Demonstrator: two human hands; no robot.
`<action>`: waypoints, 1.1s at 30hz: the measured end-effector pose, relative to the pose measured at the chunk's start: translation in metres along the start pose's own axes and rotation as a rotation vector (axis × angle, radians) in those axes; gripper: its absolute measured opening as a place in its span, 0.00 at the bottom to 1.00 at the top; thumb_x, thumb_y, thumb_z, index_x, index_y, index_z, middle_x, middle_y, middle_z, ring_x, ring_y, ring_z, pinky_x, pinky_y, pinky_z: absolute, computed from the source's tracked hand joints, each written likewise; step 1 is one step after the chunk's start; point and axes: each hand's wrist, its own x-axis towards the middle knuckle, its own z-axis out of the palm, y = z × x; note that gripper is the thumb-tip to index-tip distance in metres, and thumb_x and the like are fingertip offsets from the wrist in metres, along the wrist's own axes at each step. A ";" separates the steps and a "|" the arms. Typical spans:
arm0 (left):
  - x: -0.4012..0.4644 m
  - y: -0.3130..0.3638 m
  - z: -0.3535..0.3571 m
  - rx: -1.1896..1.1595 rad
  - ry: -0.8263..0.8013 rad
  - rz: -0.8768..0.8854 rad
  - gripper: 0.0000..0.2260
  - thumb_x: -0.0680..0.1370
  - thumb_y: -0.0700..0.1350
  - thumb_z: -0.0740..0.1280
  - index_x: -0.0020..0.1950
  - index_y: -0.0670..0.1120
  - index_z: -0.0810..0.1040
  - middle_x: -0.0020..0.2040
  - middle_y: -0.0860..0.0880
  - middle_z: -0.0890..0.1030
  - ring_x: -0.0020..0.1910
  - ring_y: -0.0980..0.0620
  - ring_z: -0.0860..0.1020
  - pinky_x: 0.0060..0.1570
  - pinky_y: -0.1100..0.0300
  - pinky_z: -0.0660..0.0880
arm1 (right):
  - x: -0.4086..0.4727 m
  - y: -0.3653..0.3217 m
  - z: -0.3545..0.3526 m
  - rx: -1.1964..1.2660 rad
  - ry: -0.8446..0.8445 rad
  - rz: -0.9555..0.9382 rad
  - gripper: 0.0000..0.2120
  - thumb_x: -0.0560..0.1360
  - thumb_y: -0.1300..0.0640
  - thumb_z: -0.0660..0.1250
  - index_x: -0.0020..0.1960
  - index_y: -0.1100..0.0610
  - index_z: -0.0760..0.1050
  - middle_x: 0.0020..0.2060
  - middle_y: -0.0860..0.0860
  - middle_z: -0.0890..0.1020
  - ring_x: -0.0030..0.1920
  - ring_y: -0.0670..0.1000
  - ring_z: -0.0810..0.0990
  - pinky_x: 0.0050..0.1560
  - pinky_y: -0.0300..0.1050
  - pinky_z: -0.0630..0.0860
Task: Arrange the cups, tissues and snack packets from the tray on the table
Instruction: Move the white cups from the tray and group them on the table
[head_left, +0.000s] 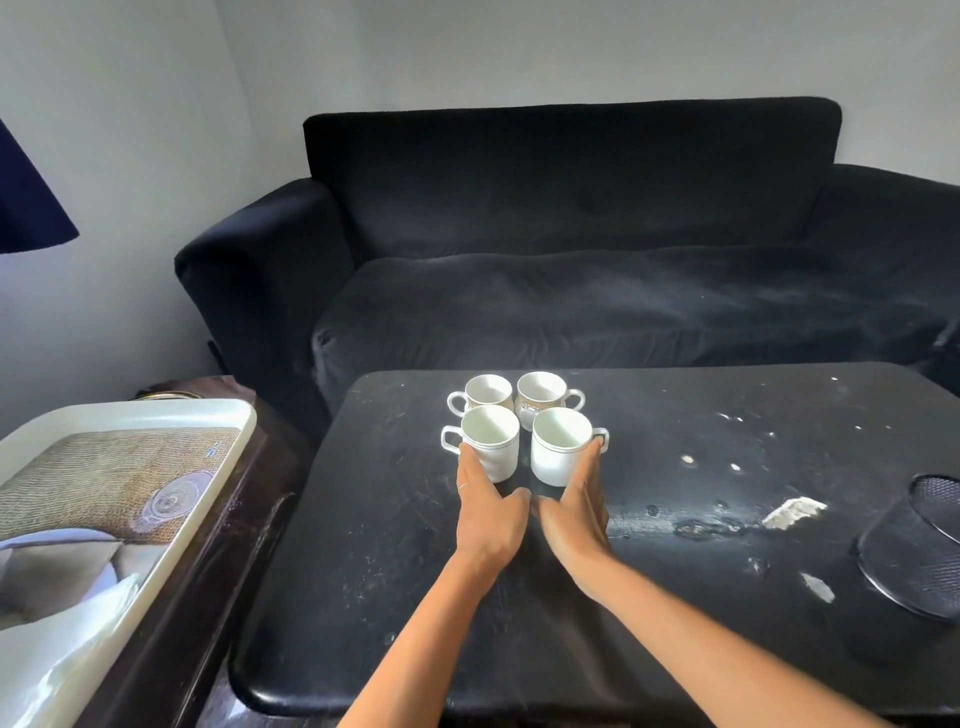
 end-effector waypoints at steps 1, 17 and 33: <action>0.000 0.000 0.000 0.007 -0.007 0.004 0.38 0.74 0.36 0.63 0.79 0.51 0.46 0.78 0.50 0.54 0.74 0.50 0.61 0.70 0.54 0.63 | 0.001 0.000 0.001 0.000 -0.012 -0.004 0.50 0.73 0.57 0.66 0.74 0.49 0.27 0.76 0.46 0.38 0.77 0.52 0.46 0.76 0.51 0.46; 0.007 -0.002 -0.010 0.091 -0.132 -0.035 0.38 0.76 0.37 0.58 0.78 0.57 0.39 0.75 0.45 0.65 0.70 0.43 0.68 0.70 0.45 0.66 | 0.011 0.002 0.010 -0.111 -0.048 -0.024 0.53 0.72 0.53 0.67 0.71 0.52 0.22 0.76 0.51 0.37 0.77 0.52 0.45 0.76 0.50 0.46; 0.007 -0.003 -0.007 0.120 -0.128 -0.029 0.37 0.79 0.40 0.58 0.77 0.55 0.36 0.78 0.50 0.57 0.75 0.46 0.59 0.75 0.48 0.56 | 0.016 0.003 0.013 -0.087 0.012 0.034 0.48 0.73 0.55 0.65 0.75 0.55 0.29 0.77 0.50 0.38 0.77 0.53 0.46 0.74 0.49 0.47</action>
